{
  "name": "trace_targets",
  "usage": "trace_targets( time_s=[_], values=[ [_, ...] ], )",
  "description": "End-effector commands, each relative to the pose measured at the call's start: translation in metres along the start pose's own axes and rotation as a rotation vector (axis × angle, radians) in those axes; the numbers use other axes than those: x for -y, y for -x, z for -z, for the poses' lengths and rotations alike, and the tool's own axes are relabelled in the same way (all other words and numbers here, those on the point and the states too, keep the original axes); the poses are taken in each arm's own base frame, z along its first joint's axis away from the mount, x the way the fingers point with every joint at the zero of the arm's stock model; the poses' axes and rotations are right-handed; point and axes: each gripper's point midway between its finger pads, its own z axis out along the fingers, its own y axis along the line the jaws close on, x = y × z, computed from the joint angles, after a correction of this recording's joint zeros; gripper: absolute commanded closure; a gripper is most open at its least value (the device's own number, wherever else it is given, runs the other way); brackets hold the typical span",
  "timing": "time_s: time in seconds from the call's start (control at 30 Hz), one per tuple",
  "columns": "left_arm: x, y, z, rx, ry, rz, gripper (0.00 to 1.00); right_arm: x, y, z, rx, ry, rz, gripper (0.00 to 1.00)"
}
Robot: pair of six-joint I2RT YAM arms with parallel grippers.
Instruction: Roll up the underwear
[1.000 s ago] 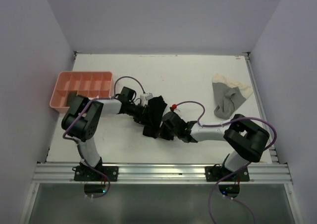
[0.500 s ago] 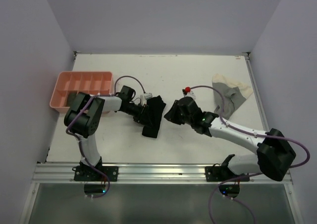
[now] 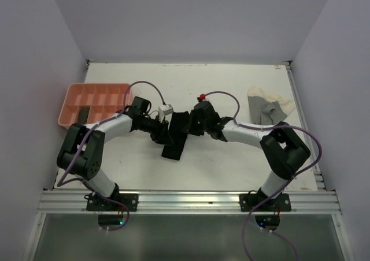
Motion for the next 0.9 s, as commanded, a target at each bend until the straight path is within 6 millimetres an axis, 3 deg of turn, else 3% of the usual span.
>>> trace_targets(
  time_s=[0.0,0.13,0.23,0.3,0.33,0.57,0.7,0.83,0.87],
  values=[
    [0.008,0.007,0.017,0.053,-0.010,-0.052,0.60,-0.056,0.025,-0.001,0.039,0.200,-0.001,0.81],
    [0.002,0.017,0.036,0.109,0.003,-0.016,0.60,-0.076,0.026,-0.005,0.026,0.298,-0.034,0.81],
    [-0.008,0.026,0.056,0.163,0.022,0.019,0.59,-0.073,0.009,-0.016,-0.030,0.334,-0.089,0.81],
    [-0.010,0.032,0.064,0.184,0.022,0.023,0.57,-0.056,-0.013,-0.028,-0.087,0.314,-0.129,0.81],
    [-0.013,0.035,0.069,0.196,0.032,0.028,0.57,-0.056,-0.014,-0.030,-0.079,0.334,-0.140,0.81],
    [-0.016,0.042,0.078,0.217,0.060,0.013,0.53,0.017,-0.072,-0.061,-0.144,0.218,-0.269,0.80],
    [-0.025,0.042,0.079,0.193,0.091,0.009,0.52,0.042,-0.083,-0.065,-0.119,0.165,-0.346,0.81],
    [-0.026,0.041,0.080,0.180,0.095,-0.011,0.52,0.031,-0.085,-0.053,-0.097,0.196,-0.349,0.81],
    [-0.025,0.042,0.080,0.178,0.091,-0.031,0.52,0.017,-0.079,-0.044,-0.085,0.230,-0.304,0.81]
  ],
)
